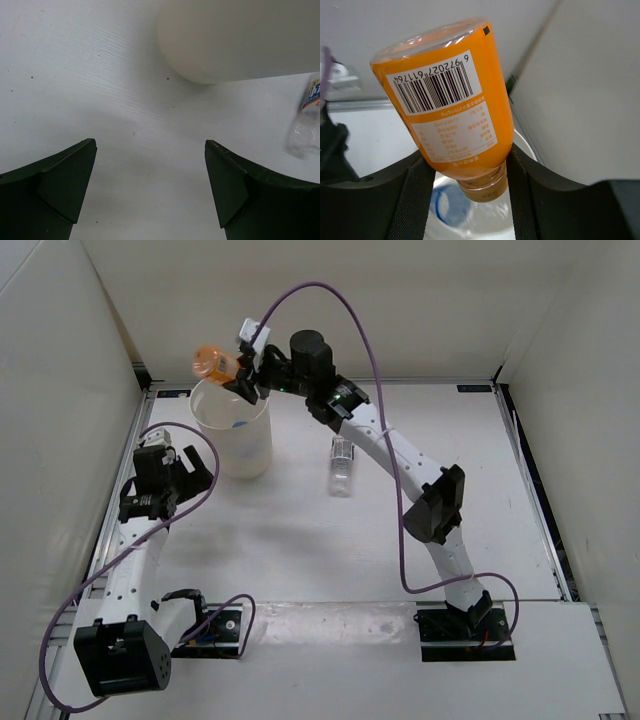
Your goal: Put the plastic bottles in the bin
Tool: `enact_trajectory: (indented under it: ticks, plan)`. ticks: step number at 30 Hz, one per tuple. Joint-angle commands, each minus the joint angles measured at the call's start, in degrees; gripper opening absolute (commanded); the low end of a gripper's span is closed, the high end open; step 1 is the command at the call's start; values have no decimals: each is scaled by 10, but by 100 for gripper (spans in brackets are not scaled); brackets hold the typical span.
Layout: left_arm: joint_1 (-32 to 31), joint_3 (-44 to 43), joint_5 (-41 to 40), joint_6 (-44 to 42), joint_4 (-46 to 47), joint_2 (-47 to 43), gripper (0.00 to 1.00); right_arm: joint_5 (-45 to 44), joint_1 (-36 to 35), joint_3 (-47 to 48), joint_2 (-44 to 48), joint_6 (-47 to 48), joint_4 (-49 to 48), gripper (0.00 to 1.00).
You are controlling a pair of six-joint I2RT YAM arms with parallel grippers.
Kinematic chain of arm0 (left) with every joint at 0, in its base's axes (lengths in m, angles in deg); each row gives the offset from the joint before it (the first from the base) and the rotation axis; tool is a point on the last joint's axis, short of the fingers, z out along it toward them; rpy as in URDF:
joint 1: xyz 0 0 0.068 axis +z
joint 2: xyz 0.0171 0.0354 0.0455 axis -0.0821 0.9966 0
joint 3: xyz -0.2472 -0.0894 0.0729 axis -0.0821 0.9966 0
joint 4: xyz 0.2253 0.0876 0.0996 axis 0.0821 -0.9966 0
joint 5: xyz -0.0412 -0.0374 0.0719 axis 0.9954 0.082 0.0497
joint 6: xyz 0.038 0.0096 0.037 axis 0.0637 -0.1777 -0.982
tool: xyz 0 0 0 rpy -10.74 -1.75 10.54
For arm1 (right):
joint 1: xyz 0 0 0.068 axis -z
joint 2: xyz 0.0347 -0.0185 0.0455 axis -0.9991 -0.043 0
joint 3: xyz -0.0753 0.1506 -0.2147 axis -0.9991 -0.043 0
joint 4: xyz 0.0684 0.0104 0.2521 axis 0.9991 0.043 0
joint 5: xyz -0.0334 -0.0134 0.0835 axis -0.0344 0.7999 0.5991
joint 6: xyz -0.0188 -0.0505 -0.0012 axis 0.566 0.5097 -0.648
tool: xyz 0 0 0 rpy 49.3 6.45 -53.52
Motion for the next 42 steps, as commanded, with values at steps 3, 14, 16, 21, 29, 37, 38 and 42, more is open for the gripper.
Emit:
enact_trajectory:
  ticks: [3,14,16,21,29,37,38,42]
  plan:
    - [-1,15,6,8,6,-23,100,97,-8,61,-56,-6,-79,6]
    - [-3,17,-7,-9,-9,-38,100,32,-21,37,-103,-59,-121,0]
    - [-3,21,-9,-8,-6,-40,100,37,-20,44,-108,-58,-119,37]
    - [-2,24,-10,-7,1,-38,100,46,-10,64,-111,-74,-108,90]
    - [-4,20,-12,-3,-3,-29,100,11,-7,122,-106,-116,-132,90]
    - [-2,21,-7,3,0,-27,100,-166,28,54,-34,-109,-156,90]
    - [-3,23,-7,3,2,-26,100,-191,35,32,-27,-111,-146,90]
    - [-3,23,-5,5,0,-27,100,-429,63,0,-13,-179,-42,90]
